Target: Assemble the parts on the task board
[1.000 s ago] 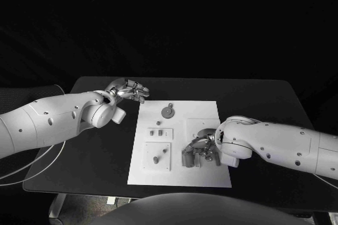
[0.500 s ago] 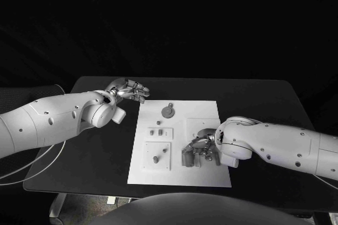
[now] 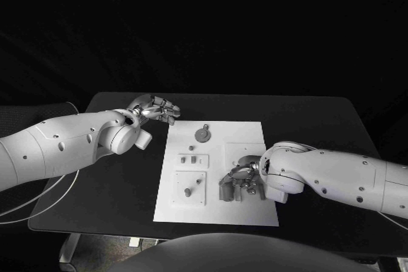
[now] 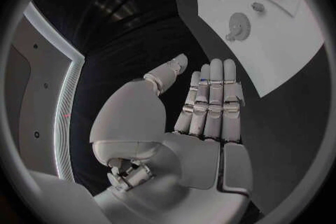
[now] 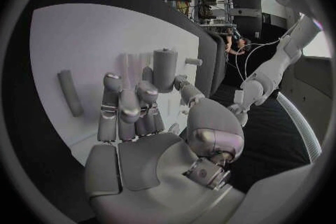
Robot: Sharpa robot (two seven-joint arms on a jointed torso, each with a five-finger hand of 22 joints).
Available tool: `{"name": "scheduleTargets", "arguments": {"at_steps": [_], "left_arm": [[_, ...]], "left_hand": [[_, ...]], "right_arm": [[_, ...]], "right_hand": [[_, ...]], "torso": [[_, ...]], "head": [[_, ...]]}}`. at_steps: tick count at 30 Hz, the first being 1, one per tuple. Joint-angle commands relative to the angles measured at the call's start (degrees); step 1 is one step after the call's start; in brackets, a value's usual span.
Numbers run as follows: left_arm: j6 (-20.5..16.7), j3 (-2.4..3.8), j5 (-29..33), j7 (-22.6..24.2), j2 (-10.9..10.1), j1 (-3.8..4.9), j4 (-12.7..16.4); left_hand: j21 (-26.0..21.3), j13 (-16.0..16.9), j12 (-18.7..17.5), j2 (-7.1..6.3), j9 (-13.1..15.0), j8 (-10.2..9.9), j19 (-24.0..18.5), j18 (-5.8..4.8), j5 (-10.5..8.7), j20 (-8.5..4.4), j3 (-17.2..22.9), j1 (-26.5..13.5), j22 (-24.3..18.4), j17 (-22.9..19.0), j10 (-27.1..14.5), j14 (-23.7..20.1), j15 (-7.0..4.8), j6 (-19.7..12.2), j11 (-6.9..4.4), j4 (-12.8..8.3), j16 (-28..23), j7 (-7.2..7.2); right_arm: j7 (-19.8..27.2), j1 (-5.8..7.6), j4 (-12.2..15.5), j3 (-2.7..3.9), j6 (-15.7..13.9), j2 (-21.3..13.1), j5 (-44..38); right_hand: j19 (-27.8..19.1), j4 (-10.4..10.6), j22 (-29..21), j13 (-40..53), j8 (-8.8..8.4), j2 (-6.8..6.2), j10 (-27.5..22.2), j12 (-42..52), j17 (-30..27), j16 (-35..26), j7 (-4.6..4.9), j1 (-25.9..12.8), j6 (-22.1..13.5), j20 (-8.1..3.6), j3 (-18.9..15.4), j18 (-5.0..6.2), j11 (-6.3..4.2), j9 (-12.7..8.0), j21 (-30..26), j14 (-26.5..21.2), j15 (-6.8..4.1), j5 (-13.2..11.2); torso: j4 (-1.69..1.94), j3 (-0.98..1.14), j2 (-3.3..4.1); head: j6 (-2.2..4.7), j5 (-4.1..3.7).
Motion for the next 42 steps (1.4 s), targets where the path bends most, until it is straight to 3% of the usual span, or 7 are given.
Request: {"name": "scheduleTargets", "arguments": {"at_steps": [1,20,42], "left_arm": [[0.73,0.02,0.29,0.18,0.01,0.06,0.16],[0.67,0.01,0.29,0.12,-0.07,0.06,0.1],[0.85,0.01,0.26,0.01,0.0,0.06,0.1]], "left_hand": [[-0.4,-0.1,-0.11,0.15,-0.08,0.28,0.15,0.93,0.34,0.0,-0.06,-0.63,0.06,0.06,0.28,0.36,0.17,-0.47,0.15,0.29,-0.24,0.01],[-0.45,-0.11,-0.1,0.15,-0.1,0.3,0.12,0.93,0.34,0.0,-0.05,-0.61,0.09,0.2,0.28,0.35,0.18,-0.47,0.15,0.32,-0.37,0.0],[-0.53,-0.13,-0.11,0.13,-0.13,0.31,0.05,0.92,0.34,0.03,-0.05,-0.61,0.12,0.36,0.26,0.29,0.21,-0.49,0.15,0.37,-0.55,0.01]], "right_arm": [[1.64,0.0,0.35,0.05,-1.37,-0.14,-0.81],[1.9,0.01,1.83,0.05,-2.96,-1.79,-1.61],[1.7,0.01,0.6,0.05,-1.0,-0.15,-1.18]], "right_hand": [[0.06,0.24,1.07,-0.06,-0.34,0.16,-0.37,0.3,0.06,-0.03,0.26,-0.5,-0.22,-0.17,0.02,0.72,-0.1,0.02,0.36,-0.02,-0.38,0.31],[0.17,-0.02,1.1,-0.04,-0.23,0.01,-0.3,0.4,0.26,0.03,0.18,-0.29,-0.08,-0.26,0.24,0.72,-0.18,0.12,0.49,0.2,-0.43,0.29],[0.23,-0.05,1.09,-0.05,-0.2,-0.01,-0.25,0.44,0.2,0.03,0.16,-0.33,-0.05,-0.29,0.29,0.72,-0.2,0.16,0.53,0.23,-0.46,0.28]], "torso": [[0.02,0.01,-0.01],[-0.01,0.03,0.0],[0.01,-0.03,-0.01]], "head": [[-0.01,0.03],[-0.02,0.11],[-0.11,0.06]]}}
